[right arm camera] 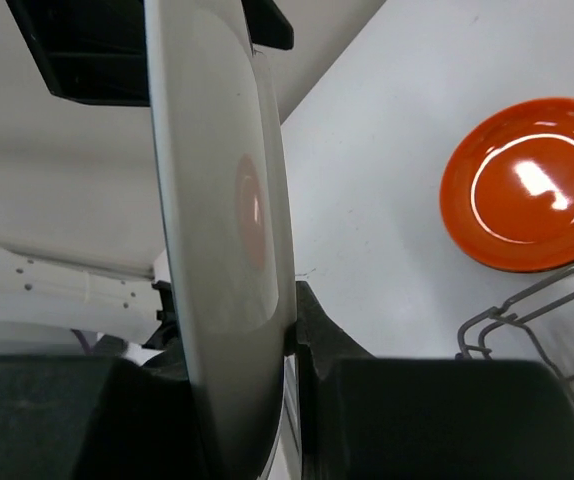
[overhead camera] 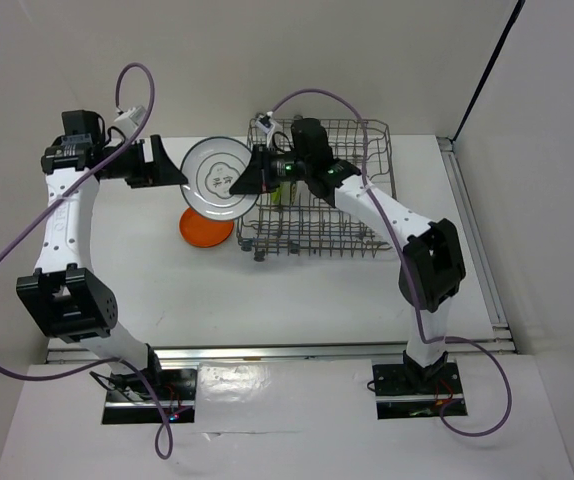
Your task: Unload the plates from the dish rack
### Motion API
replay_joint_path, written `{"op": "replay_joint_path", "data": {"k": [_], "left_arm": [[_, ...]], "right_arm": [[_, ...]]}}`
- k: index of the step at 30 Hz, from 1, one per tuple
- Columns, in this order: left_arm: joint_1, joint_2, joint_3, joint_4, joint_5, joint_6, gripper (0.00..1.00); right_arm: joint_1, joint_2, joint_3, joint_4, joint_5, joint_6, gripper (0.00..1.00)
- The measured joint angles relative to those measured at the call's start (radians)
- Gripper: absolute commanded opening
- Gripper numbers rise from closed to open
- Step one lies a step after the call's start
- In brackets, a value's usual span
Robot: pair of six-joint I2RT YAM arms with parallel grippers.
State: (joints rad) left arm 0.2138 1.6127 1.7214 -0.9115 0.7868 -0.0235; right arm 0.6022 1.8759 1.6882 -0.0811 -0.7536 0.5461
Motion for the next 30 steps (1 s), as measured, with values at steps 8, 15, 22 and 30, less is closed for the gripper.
{"op": "replay_joint_path", "data": {"k": [8, 15, 22, 30], "left_arm": [[0.000, -0.003, -0.035, 0.015, 0.056, 0.022, 0.58], [0.006, 0.009, -0.035, -0.042, 0.153, 0.074, 0.00], [0.024, 0.034, -0.031, -0.108, 0.193, 0.156, 0.00], [0.119, 0.042, -0.031, -0.179, 0.167, 0.140, 0.00]], "right_arm": [[0.009, 0.062, 0.000, 0.052, -0.098, 0.043, 0.00], [0.019, 0.105, 0.002, 0.071, -0.124, 0.069, 0.00], [0.018, 0.127, 0.024, 0.030, -0.149, 0.069, 0.12], [0.041, 0.129, 0.145, -0.090, -0.037, -0.039, 0.81]]}}
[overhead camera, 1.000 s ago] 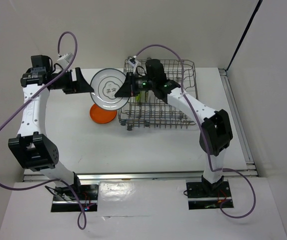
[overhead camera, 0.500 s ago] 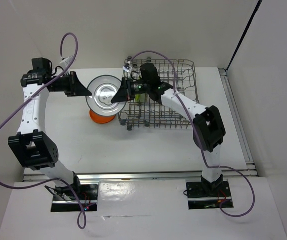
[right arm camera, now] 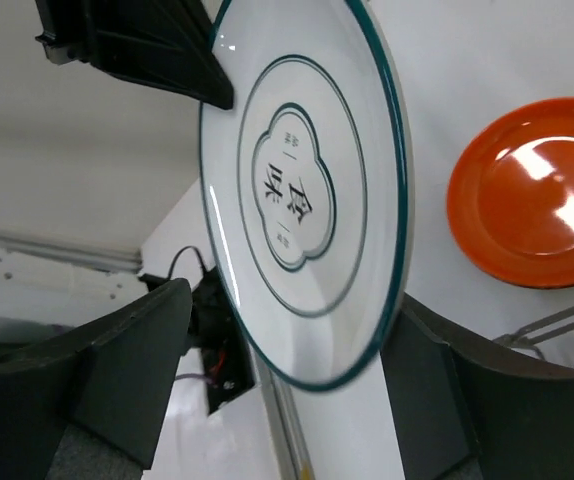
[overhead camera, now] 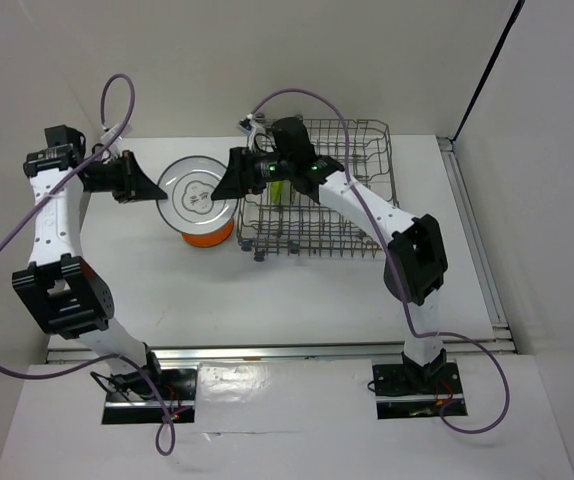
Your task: Unload the plates from the dish rack
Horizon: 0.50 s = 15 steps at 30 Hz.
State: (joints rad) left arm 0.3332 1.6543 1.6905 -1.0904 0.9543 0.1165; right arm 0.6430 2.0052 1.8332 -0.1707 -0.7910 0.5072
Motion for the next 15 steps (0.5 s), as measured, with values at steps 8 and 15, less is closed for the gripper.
{"op": "replay_joint_path", "data": {"k": [8, 15], "left_arm": [[0.250, 0.014, -0.104, 0.028, -0.194, -0.037, 0.00], [0.383, 0.010, -0.352, 0.247, -0.454, -0.117, 0.00]], "right_arm": [[-0.017, 0.000, 0.140, -0.223, 0.421, -0.048, 0.82], [-0.065, -0.002, 0.226, -0.346, 0.878, -0.079, 0.82]]}}
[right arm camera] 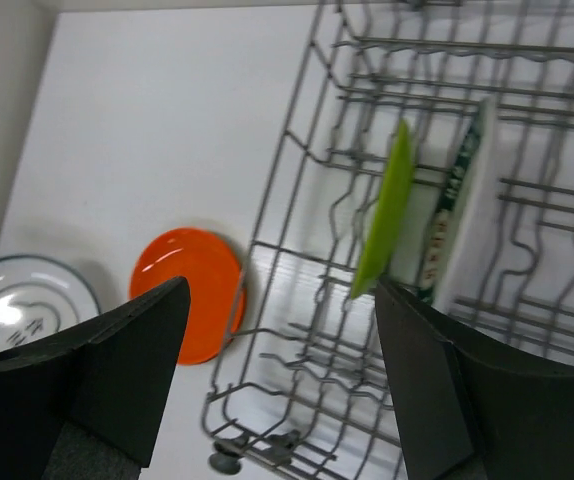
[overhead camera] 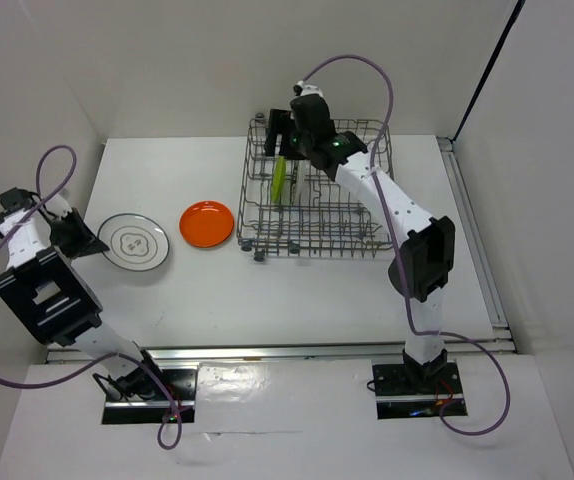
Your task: Unload the plates from the dish rack
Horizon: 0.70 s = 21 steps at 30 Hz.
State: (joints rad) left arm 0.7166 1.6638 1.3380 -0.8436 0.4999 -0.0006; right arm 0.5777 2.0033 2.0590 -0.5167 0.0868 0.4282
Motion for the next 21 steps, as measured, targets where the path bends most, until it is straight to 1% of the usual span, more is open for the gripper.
{"op": "replay_joint_path", "data": {"k": [3, 7, 11, 12, 13, 17, 19, 20, 21], "left_arm": [[-0.004, -0.001, -0.050, 0.043, -0.052, -0.008, 0.00], [0.006, 0.008, -0.056, 0.088, -0.084, -0.009, 0.00], [0.026, 0.061, -0.058, 0.122, -0.084, -0.012, 0.00], [0.032, 0.078, -0.060, 0.125, -0.071, -0.017, 0.03], [0.037, 0.094, -0.060, 0.126, -0.055, -0.025, 0.08], [0.039, 0.142, -0.064, 0.128, -0.008, -0.034, 0.19], [0.039, 0.156, -0.072, 0.132, -0.013, -0.033, 0.22], [0.039, 0.161, -0.080, 0.136, -0.018, -0.033, 0.27], [0.039, 0.164, -0.086, 0.138, -0.023, -0.032, 0.29]], "right_arm": [[-0.038, 0.000, -0.008, -0.026, 0.067, -0.004, 0.82], [-0.100, 0.000, -0.019, -0.037, 0.077, 0.009, 0.82], [-0.144, 0.026, 0.000, -0.056, 0.111, 0.027, 0.82], [-0.148, 0.044, 0.017, -0.060, 0.125, 0.027, 0.82], [-0.149, 0.065, 0.032, -0.061, 0.135, 0.027, 0.82], [-0.143, 0.164, 0.073, -0.077, 0.158, 0.027, 0.79], [-0.142, 0.201, 0.073, -0.095, 0.163, 0.028, 0.73], [-0.140, 0.218, 0.073, -0.105, 0.166, 0.029, 0.72], [-0.140, 0.230, 0.073, -0.110, 0.167, 0.031, 0.70]]}}
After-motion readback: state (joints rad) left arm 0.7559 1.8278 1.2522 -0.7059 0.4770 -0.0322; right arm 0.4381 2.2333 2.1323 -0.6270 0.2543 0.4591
